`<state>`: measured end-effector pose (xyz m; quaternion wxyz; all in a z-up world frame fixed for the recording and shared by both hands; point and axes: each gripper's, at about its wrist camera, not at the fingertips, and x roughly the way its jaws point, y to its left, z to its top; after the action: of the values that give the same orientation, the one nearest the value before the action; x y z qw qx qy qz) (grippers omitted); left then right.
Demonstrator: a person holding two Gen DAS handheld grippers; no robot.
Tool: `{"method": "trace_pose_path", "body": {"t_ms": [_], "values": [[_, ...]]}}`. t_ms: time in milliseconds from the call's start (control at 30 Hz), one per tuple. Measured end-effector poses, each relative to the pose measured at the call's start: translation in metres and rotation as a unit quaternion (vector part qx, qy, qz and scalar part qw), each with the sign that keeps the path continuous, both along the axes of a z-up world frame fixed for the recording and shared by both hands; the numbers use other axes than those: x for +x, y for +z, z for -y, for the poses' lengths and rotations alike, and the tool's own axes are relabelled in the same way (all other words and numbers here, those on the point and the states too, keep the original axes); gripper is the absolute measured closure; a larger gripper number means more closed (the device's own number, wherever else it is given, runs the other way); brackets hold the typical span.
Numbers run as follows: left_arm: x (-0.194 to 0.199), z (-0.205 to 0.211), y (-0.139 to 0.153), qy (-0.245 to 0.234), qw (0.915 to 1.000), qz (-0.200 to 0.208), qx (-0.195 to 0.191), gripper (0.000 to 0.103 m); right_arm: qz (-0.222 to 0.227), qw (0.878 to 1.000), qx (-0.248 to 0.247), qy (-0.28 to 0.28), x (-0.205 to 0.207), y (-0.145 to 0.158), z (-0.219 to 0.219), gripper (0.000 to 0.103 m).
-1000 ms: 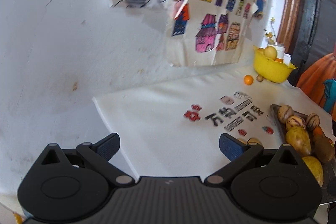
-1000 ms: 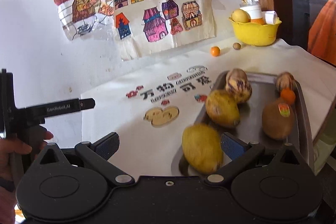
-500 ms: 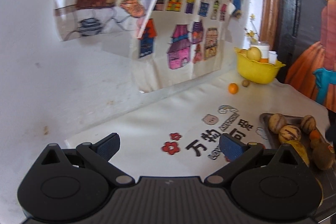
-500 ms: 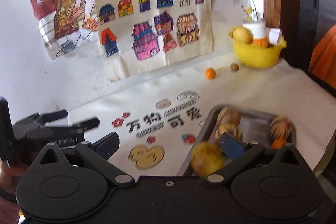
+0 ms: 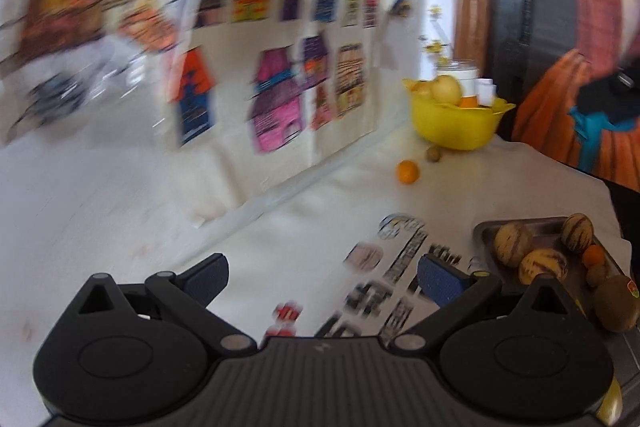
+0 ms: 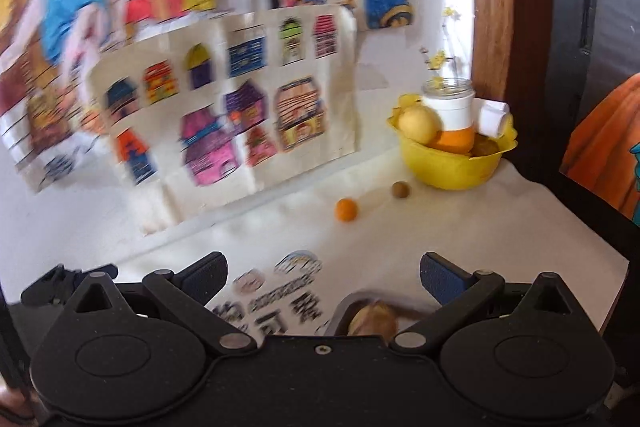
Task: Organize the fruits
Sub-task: 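Grasp the small orange with the left tool while the right tool grasps a small brown fruit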
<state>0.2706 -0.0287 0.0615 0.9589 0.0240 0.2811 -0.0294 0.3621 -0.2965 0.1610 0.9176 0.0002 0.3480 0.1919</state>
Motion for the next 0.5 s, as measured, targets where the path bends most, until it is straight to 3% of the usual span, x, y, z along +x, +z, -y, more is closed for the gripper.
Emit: {"method": "trace_pose_path", "body": {"t_ms": [133, 300, 500], "values": [[0.035, 0.019, -0.003, -0.048, 0.9987, 0.010, 0.010, 0.000, -0.006, 0.999, 0.013, -0.030, 0.046, 0.001, 0.012, 0.001], [0.082, 0.041, -0.016, -0.105, 0.9944, 0.000, 0.010, 0.000, -0.010, 0.998, 0.037, -0.051, 0.104, -0.022, 0.028, 0.001], [0.142, 0.053, -0.031, -0.121, 0.9922, 0.022, 0.021, 0.000, -0.018, 0.999, 0.031, -0.032, 0.157, -0.062, 0.013, 0.007]]}}
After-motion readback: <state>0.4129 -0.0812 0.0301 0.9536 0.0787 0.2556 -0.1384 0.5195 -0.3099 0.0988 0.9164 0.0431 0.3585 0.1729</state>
